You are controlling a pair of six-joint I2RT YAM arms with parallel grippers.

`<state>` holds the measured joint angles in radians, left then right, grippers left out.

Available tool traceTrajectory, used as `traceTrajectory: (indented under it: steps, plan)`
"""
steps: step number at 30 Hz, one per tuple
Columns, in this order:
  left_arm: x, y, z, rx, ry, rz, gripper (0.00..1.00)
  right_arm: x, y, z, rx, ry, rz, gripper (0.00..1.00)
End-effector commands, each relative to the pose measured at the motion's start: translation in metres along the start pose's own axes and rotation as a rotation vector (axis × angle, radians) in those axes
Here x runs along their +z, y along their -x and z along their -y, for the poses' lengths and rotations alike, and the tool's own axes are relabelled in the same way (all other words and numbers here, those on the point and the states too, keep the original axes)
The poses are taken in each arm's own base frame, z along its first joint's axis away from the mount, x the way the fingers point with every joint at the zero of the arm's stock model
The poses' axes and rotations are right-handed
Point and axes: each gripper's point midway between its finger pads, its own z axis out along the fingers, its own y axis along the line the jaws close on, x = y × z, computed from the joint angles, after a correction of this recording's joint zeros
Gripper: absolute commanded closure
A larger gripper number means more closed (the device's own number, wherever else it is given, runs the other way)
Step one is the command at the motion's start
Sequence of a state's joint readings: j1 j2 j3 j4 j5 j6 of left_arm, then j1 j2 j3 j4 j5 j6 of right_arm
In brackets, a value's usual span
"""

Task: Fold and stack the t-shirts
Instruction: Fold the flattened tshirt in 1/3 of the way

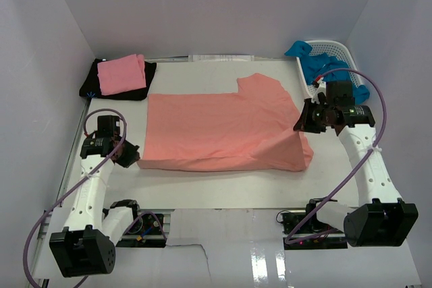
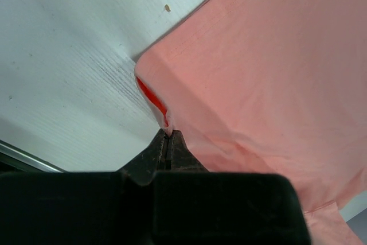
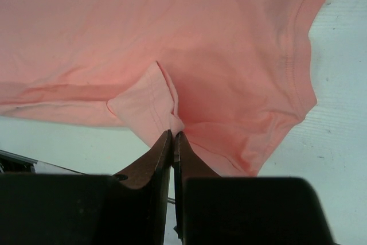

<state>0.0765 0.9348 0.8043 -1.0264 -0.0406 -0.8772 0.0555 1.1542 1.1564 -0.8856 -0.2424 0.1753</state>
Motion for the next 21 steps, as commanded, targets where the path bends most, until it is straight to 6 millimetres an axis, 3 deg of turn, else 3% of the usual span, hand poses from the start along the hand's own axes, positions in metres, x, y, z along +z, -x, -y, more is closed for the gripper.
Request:
traceTrajectory:
  steps: [1, 14, 21]
  plan:
    - [-0.006, 0.020, 0.011, -0.018, -0.022, 0.067, 1.00, -0.004, 0.024, -0.008, -0.042, 0.024, 0.074, 0.92]
    - [0.007, 0.019, 0.011, -0.018, -0.013, 0.056, 1.00, -0.001, 0.050, -0.016, -0.061, 0.042, 0.099, 0.92]
    - [0.013, 0.023, 0.019, -0.014, -0.026, 0.049, 1.00, 0.009, 0.055, -0.017, -0.061, 0.056, 0.092, 0.92]
